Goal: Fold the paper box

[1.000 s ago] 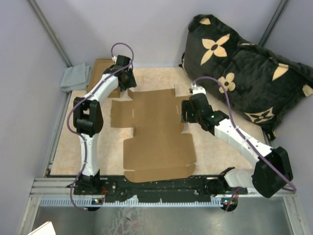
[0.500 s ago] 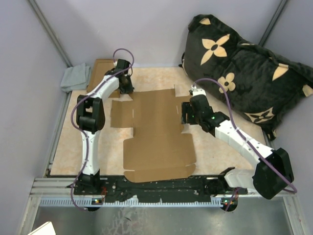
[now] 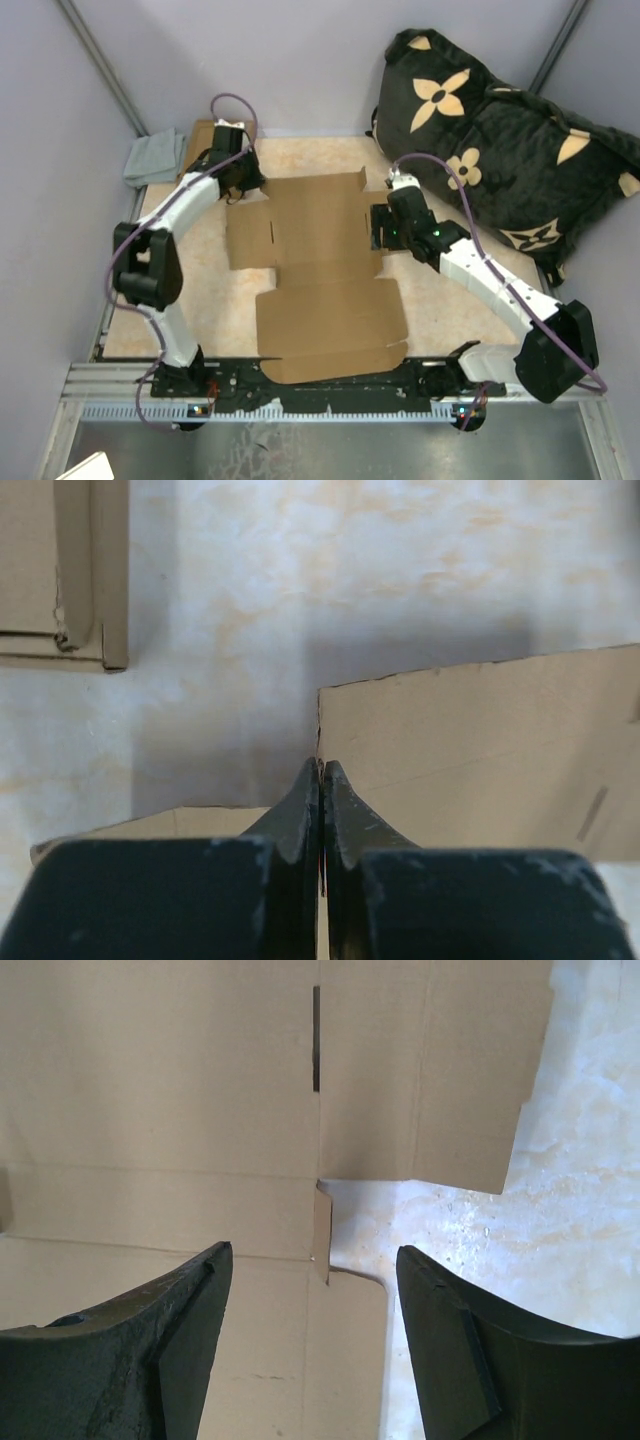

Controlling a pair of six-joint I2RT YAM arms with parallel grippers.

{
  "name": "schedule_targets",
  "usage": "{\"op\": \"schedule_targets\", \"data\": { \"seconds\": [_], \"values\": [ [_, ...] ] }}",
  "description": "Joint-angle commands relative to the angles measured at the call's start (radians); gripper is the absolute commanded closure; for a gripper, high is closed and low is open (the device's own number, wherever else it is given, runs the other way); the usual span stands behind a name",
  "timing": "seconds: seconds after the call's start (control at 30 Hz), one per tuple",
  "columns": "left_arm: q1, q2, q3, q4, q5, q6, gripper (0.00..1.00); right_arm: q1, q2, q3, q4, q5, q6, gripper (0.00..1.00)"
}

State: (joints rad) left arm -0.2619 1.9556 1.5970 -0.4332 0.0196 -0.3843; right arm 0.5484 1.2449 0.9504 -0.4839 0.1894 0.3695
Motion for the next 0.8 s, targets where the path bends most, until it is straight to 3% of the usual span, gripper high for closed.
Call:
{"op": "schedule_targets", "data": {
  "seconds": [0.0, 0.17, 0.5, 0.77],
  "values": [
    [-0.004, -0.274, -0.195, 0.264, 0.082, 0.002, 1.00, -0.005, 0.012, 0.121, -0.043, -0.012, -0.035, 0.32],
    [-0.051, -0.534, -0.479, 0.541, 0.109, 0.071, 1.00, -0.005, 0.011, 0.201, -0.122, -0.020, -0.055, 0.32],
    [-0.212, -0.877, -0.849, 0.768, -0.012, 0.224, 1.00, -0.006, -0.048, 0.351, -0.293, -0.010, -0.099, 0.32],
    [-0.251, -1.067, -1.060, 0.938, -0.060, 0.269, 1.00, -0.006, -0.067, 0.380, -0.366, 0.030, -0.095, 0.33]
  ]
}}
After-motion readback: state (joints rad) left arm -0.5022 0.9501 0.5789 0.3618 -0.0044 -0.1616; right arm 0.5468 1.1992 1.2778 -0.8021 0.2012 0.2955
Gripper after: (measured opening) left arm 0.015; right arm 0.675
